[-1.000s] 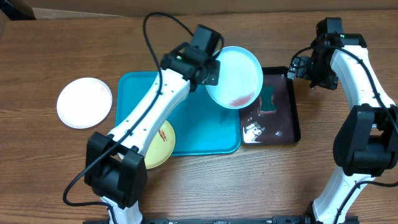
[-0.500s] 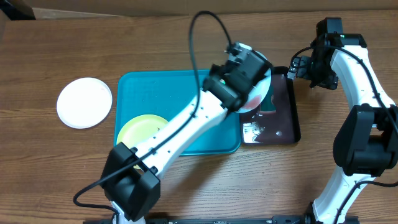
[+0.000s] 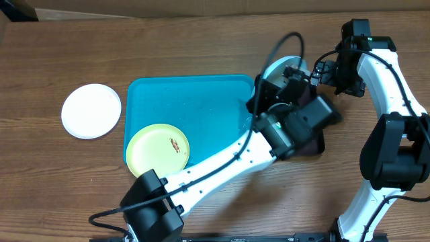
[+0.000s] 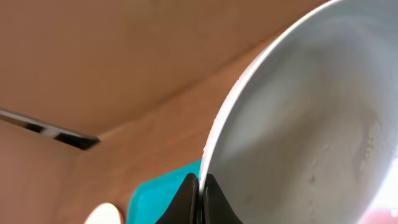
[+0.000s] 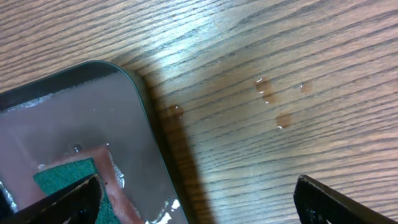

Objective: Clean dirty plates on tray and stack at the side

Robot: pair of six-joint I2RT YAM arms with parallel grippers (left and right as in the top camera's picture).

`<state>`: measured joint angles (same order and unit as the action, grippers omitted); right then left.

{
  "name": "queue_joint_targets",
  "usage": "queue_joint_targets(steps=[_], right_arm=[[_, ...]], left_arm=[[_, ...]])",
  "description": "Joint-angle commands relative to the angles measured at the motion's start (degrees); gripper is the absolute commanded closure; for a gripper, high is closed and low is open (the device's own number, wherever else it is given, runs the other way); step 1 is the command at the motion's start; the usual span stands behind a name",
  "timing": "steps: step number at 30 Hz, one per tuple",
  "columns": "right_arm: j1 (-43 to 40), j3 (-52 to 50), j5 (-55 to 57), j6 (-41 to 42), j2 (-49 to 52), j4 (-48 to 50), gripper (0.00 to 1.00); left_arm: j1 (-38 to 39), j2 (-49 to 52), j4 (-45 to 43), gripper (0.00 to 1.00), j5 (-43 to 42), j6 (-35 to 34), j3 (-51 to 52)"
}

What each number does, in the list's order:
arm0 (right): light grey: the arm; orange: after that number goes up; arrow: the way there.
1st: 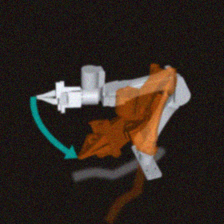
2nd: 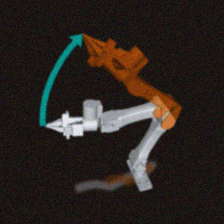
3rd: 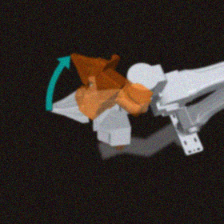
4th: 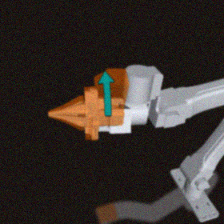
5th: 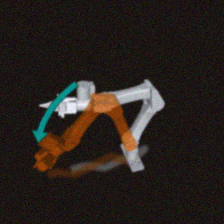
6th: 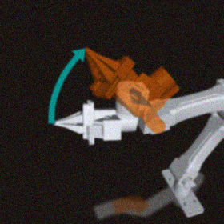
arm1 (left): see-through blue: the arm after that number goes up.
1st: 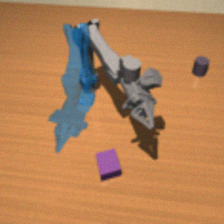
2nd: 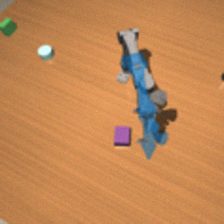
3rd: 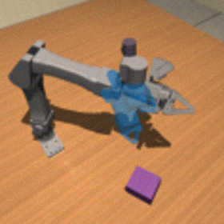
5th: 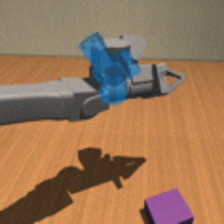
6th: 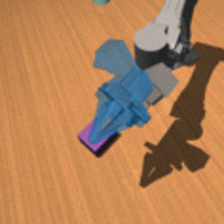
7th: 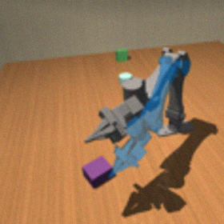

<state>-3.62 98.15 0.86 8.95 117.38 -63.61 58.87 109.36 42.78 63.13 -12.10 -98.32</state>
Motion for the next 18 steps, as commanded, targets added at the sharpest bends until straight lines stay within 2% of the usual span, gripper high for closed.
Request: queue_joint_targets(steps=[1, 8, 18], right_arm=[[-0.04, 0.52, 0.39, 0.24, -0.83, 0.33, 0.00], [-0.04, 0.52, 0.39, 0.24, -0.83, 0.33, 0.00], [-0.04, 0.52, 0.39, 0.26, -0.83, 0.33, 0.00]], left_arm=[[2.19, -0.74, -2.49, 0.96, 9.70, 5.14, -1.81], [4.87, -0.74, -7.45, 0.96, 12.48, 12.24, -1.81], [5.44, -0.74, -8.13, 0.96, 12.46, 12.59, -1.81]])
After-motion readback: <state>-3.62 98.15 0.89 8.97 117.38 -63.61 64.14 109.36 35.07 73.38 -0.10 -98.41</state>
